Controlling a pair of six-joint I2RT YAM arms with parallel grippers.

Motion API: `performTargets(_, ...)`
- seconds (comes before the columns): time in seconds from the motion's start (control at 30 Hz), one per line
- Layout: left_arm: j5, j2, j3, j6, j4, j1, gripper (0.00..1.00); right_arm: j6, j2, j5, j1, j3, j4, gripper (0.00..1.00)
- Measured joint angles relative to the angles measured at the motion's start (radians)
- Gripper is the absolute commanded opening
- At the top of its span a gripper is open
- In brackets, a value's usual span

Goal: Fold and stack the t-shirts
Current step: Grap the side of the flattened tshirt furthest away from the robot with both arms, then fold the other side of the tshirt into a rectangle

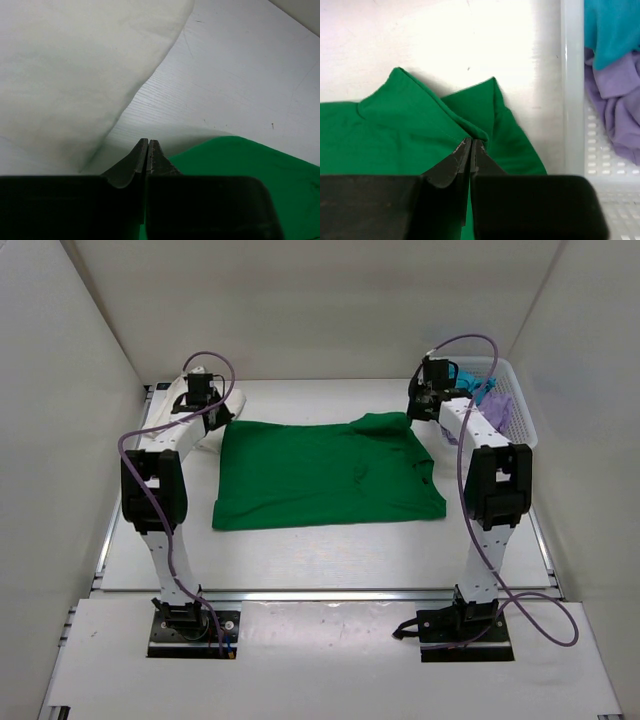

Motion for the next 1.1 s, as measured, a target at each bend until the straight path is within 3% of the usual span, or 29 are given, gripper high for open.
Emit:
performTargets(0.4, 0.005, -0.088, -0.112, 0.000, 0.001, 0.035, 0.00, 0.017, -0.328, 0.016, -0.013, -0.436, 0.024, 0.00)
performTargets(0.8, 0.040, -0.320, -0.336, -0.015, 0.033, 0.077, 0.00, 0.073, -0.525, 0.071, -0.008, -0.637, 0.053, 0.00)
performTargets(1.1, 0.048, -0.369, -0.472, -0.016, 0.052, 0.080, 0.00, 0.123, -0.693, 0.092, 0.000, -0.803, 0.055, 0.00)
